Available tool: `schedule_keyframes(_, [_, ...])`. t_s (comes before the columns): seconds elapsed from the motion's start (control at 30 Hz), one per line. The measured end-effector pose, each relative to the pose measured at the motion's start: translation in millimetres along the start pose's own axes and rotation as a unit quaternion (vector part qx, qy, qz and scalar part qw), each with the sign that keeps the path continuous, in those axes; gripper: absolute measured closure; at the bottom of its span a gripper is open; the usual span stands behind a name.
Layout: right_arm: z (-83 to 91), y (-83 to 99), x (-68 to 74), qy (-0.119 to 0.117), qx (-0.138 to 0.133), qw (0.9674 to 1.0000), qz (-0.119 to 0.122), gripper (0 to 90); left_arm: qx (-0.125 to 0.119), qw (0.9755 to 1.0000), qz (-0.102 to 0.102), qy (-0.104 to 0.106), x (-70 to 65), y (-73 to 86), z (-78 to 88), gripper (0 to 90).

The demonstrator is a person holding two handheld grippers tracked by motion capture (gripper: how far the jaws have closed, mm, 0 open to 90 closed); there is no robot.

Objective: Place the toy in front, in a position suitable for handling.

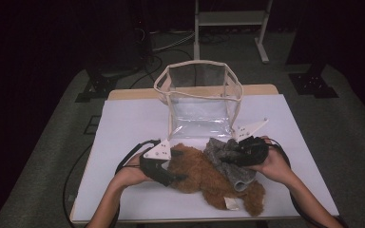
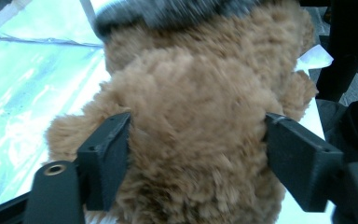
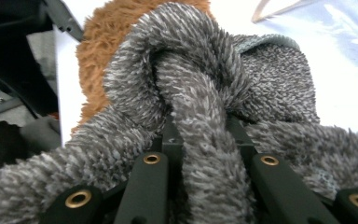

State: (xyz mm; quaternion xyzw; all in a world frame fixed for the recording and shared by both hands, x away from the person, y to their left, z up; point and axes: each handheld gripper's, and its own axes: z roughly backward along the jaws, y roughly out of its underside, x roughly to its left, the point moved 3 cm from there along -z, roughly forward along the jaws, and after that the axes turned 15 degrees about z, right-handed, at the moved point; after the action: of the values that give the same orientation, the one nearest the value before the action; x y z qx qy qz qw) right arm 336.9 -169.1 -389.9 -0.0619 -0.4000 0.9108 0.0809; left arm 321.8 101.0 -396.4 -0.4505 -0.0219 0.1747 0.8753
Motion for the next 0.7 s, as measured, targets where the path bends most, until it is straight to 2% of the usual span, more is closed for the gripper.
schedule_keyframes(0.03, [-0.3,0.2,2.0,0.000,-0.003,1.0000,0.001,74.6,-0.004,1.0000,0.001,-0.006,0.5,-2.9,1.3,17.9])
schedule_keyframes(0.13, [1.1,0.2,11.1,0.002,-0.005,0.9999,0.010,74.8,-0.013,0.9999,0.004,-0.005,2.6,-10.3,1.6,12.1])
schedule_keyframes(0.2, [2.1,0.5,17.1,0.002,-0.004,0.9998,0.017,74.9,-0.019,0.9997,0.016,0.004,5.1,-15.1,-3.0,9.8])
schedule_keyframes(0.27, [4.1,1.0,21.9,-0.002,-0.007,0.9997,0.021,75.0,-0.002,0.9998,0.018,0.006,6.3,-14.2,-11.0,8.9])
schedule_keyframes(0.33, [6.8,1.6,24.6,-0.003,-0.008,0.9997,0.024,74.9,0.020,0.9986,0.034,0.036,4.3,-9.9,-20.0,11.3])
schedule_keyframes(0.37, [8.7,1.8,24.7,-0.004,-0.009,0.9996,0.025,74.8,0.021,0.9984,0.031,0.042,1.9,-7.7,-21.9,14.8])
schedule_keyframes(0.4, [11.0,1.5,24.1,-0.003,-0.011,0.9996,0.026,74.8,0.022,0.9988,0.022,0.039,0.3,-6.6,-21.9,15.3])
schedule_keyframes(0.47, [17.2,-0.7,19.5,0.009,-0.011,0.9994,0.030,74.1,0.024,0.9989,0.020,0.035,-1.9,-6.2,-20.7,19.0])
schedule_keyframes(0.6, [23.7,-2.7,5.5,0.031,-0.013,0.9993,0.018,73.9,0.027,0.9990,0.006,0.034,-7.1,-3.7,-16.3,20.6])
schedule_keyframes(0.7, [15.7,6.5,0.5,0.019,-0.012,0.9998,0.002,74.0,0.027,0.9991,0.002,0.032,-8.3,-2.0,-12.8,19.8])
